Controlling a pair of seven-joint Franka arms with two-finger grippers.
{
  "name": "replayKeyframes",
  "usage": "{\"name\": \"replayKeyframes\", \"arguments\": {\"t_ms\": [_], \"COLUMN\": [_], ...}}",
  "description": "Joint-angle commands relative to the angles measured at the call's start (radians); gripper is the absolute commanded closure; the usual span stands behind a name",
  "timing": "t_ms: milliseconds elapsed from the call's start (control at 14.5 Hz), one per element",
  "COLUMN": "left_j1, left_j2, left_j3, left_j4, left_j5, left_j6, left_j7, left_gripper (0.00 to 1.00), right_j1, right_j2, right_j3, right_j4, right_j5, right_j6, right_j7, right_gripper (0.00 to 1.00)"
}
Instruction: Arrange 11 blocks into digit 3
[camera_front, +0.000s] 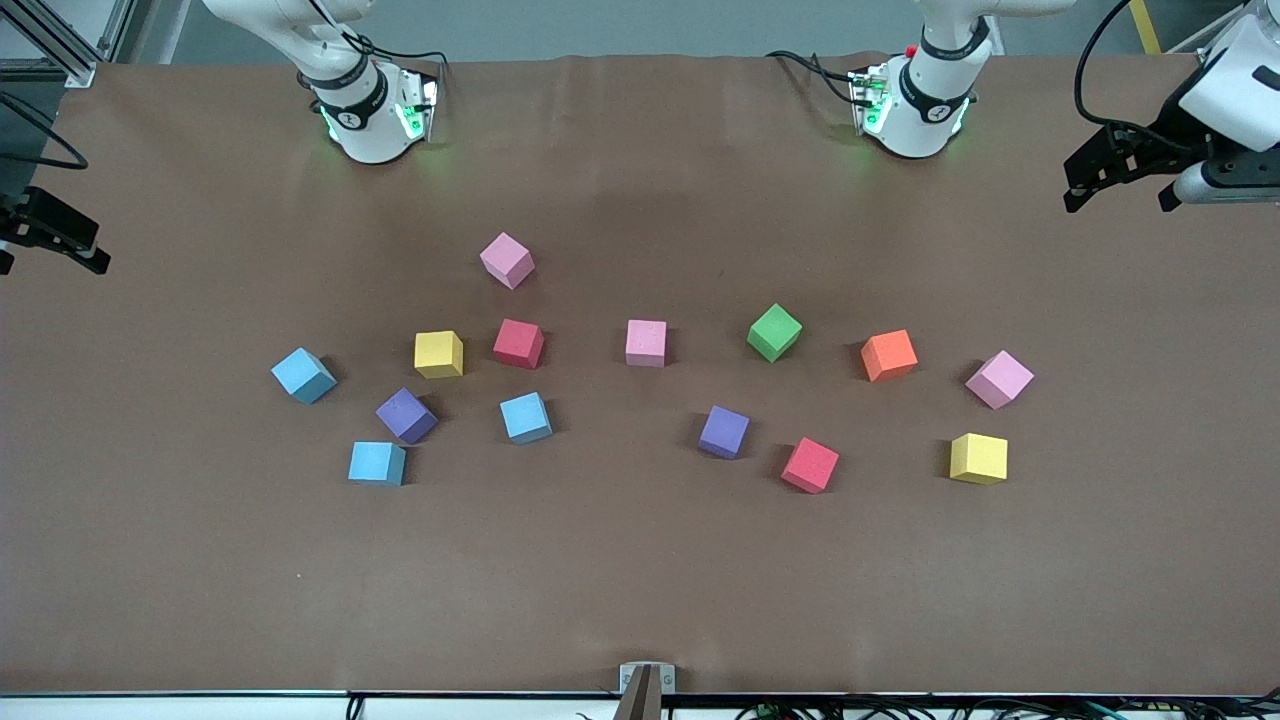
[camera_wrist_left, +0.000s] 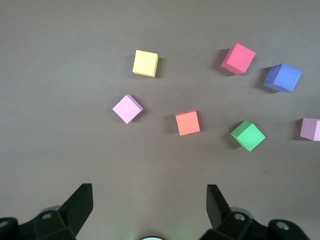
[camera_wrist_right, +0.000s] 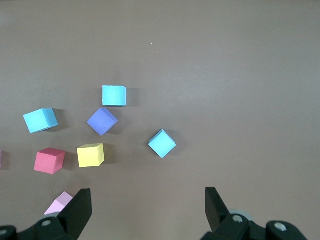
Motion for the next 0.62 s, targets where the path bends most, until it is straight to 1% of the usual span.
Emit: {"name": "replayKeyframes", "arguments": {"t_ms": [0, 206, 275, 413, 550], "left_j1": [0.0, 0.005, 0.005, 0.002, -0.015], "left_j2": [0.011, 0.022, 0.039, 0.108, 0.18], "left_j3": [0.0, 0.0, 0.0, -0.002, -0.016], "left_j4": [0.022, 0.026, 0.049, 0.116, 0.15], "left_j5": [-0.004, -0.012, -0.012, -0.01, -0.012], "left_j6": [-0.003, -0.002, -0.002, -0.002, 0.006], "left_j7": [0.015, 0.015, 0.016, 0.018, 0.01], "left_gripper": [0.0, 0.0, 0.0, 0.0, 0.0], "right_j1": [0.008, 0.008, 0.009, 0.02, 0.031], "right_j2": [-0.007, -0.007, -0.007, -0.007, 0.003], "right_j3": [-0.001, -0.001, -0.001, 0.001, 0.001], "right_j4": [-0.007, -0.007, -0.007, -0.008, -0.008], "right_j5": [-0.02, -0.02, -0.019, -0.019, -0.017], "right_j6": [0.005, 0.005, 0.005, 0.005, 0.007], "right_j7": [0.005, 0.005, 0.005, 0.005, 0.008], "right_gripper": [0.0, 0.0, 0.0, 0.0, 0.0]}}
